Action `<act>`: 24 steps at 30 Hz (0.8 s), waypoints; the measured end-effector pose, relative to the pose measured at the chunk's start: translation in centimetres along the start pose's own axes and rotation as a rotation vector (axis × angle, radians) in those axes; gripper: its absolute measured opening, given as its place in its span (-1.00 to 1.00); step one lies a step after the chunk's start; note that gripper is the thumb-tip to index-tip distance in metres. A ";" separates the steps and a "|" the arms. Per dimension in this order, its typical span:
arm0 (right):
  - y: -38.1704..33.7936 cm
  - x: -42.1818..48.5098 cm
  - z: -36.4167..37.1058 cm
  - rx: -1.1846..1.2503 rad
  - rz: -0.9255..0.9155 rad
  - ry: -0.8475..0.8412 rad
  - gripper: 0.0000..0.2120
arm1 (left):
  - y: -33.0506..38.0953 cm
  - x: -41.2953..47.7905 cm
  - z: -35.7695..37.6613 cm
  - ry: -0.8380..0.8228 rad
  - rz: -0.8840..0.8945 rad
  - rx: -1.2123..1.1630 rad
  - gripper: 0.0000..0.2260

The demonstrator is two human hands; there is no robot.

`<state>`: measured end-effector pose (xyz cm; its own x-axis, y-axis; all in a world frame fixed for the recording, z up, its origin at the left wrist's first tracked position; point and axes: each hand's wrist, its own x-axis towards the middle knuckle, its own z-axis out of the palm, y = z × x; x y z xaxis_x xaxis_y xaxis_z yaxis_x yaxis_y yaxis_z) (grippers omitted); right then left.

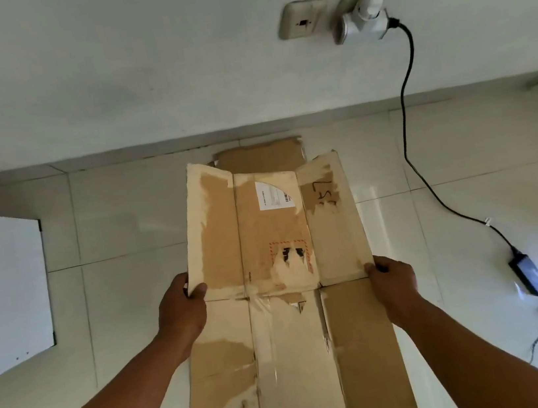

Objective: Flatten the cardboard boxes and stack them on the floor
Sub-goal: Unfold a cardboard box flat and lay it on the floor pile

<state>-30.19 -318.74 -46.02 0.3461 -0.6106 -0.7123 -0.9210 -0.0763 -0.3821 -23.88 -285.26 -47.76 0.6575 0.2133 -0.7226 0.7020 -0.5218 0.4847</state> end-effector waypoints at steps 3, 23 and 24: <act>1.5 7.2 2.1 -0.005 -0.012 -0.012 -0.78 | -1.6 4.5 4.5 0.050 -0.020 -0.010 -0.77; 3.0 39.4 18.9 0.223 -0.221 -0.055 -0.84 | -7.4 34.0 19.6 0.167 0.145 -0.161 -0.77; 2.6 40.1 19.3 0.222 -0.234 -0.038 -0.83 | -7.5 34.7 19.8 0.175 0.140 -0.170 -0.77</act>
<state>-15.30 -328.20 -86.96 0.5541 -0.5663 -0.6101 -0.7556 -0.0346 -0.6542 -11.72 -290.34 -86.25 0.7784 0.2960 -0.5536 0.6269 -0.4130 0.6606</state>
